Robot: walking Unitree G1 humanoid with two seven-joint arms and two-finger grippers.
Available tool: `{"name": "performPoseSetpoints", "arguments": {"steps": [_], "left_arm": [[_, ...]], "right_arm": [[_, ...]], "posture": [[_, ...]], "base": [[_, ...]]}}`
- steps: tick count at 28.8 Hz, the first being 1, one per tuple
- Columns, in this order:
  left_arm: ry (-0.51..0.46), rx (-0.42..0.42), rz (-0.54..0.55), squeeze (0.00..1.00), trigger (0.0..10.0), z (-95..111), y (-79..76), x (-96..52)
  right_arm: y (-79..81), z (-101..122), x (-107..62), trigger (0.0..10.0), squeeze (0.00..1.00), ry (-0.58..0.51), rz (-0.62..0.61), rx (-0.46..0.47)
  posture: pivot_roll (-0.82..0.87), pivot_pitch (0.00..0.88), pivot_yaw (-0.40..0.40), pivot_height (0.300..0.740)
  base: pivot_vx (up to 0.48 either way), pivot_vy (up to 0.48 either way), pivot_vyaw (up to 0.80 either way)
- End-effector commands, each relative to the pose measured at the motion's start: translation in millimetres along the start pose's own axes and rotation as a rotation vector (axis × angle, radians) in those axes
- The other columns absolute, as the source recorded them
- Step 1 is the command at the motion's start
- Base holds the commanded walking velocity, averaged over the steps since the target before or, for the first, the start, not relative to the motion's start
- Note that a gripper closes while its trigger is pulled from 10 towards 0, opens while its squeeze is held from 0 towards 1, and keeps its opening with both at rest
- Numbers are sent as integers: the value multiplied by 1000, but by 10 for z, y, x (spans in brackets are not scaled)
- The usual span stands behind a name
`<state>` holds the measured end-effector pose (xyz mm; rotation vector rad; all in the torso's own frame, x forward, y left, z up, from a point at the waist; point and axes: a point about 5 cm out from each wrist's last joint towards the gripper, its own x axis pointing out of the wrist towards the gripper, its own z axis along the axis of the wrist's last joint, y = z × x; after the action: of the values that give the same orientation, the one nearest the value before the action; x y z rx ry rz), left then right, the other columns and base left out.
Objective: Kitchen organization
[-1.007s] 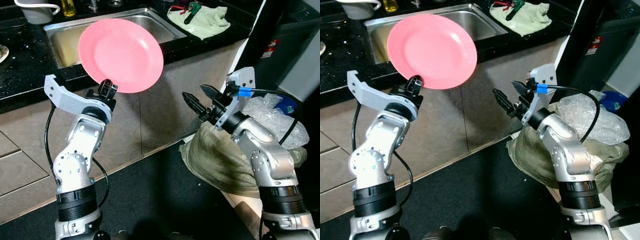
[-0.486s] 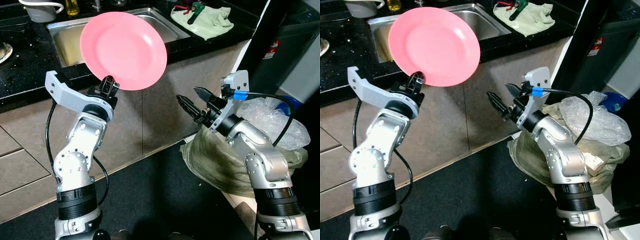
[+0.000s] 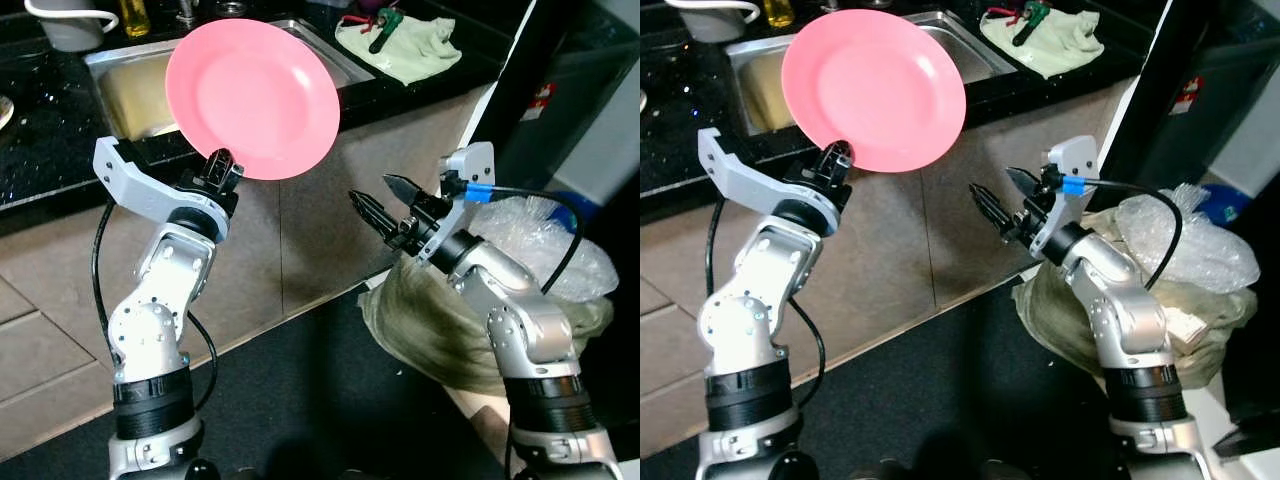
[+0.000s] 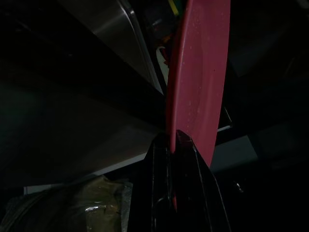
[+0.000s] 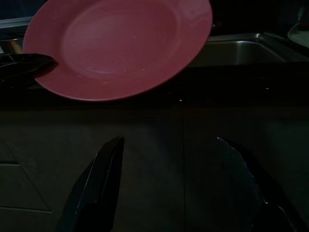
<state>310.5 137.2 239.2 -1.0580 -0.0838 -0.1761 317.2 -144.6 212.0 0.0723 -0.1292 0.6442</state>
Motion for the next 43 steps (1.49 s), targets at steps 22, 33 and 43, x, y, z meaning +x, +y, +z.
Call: {"name": "performPoseSetpoints", "arguments": {"steps": [22,33,43], "left_arm": [[-12,25,-45,0,10000,24,-110,1],[-7,7,-59,0,10000,18,-126,26],[16,-25,3,0,10000,7,-48,116]], "right_arm": [[32,54,-7,10000,0,-69,14,26],[-2,37,-6,10000,0,-49,-15,15],[-13,35,-8,10000,0,-40,-22,7]], "posture": [[-2,59,-38,740],[-3,61,-37,740],[-5,61,-37,740]], "base": [[366,0,202],[371,0,0],[285,0,0]]}}
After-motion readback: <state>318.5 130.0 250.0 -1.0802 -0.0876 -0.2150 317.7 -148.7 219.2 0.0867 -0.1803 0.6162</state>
